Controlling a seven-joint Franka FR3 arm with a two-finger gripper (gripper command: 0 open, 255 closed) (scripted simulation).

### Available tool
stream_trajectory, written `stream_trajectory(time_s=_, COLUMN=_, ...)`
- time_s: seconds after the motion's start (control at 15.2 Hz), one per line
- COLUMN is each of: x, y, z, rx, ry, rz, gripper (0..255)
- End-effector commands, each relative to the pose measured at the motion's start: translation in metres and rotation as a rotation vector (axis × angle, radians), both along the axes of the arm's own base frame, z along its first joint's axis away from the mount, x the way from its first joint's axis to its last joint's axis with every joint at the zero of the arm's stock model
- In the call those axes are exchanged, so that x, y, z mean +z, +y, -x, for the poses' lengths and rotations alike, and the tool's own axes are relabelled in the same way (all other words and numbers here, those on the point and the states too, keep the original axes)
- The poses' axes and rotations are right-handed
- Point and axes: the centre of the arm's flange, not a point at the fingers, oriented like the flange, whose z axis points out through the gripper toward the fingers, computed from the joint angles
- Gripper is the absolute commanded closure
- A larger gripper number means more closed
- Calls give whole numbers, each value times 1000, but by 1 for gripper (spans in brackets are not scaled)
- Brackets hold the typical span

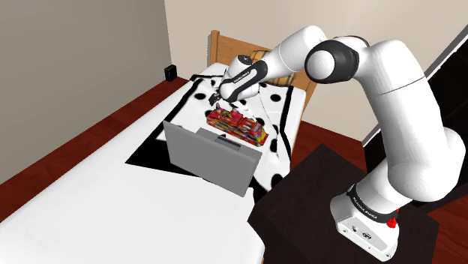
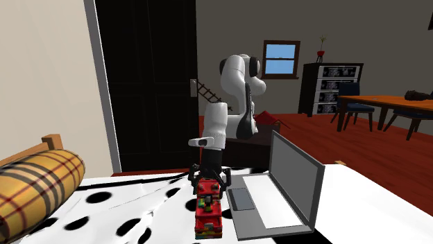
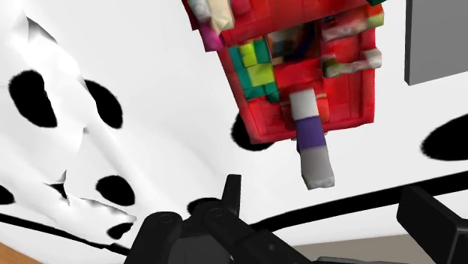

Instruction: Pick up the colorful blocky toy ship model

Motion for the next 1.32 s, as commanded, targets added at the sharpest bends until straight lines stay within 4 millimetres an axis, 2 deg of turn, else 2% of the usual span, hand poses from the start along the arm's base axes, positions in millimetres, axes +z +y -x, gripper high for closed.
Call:
stream_trajectory(time_s=0.0, x=-13, y=0, z=0, rx=0, ry=-1, rz=0, gripper=0)
stream_trajectory(time_s=0.13, x=-13, y=0, z=0, rx=0, ry=-1, rz=0, gripper=0)
stream_trajectory(time_s=0.2, x=-13, y=0, z=0, rx=0, ry=0, rz=0, gripper=255)
stream_trajectory(time_s=0.79, x=-13, y=0, z=0, rx=0, ry=-1, rz=0, gripper=255)
stream_trajectory(time_s=1.25, x=24, y=0, z=0, rx=0, ry=-1, rz=0, gripper=255)
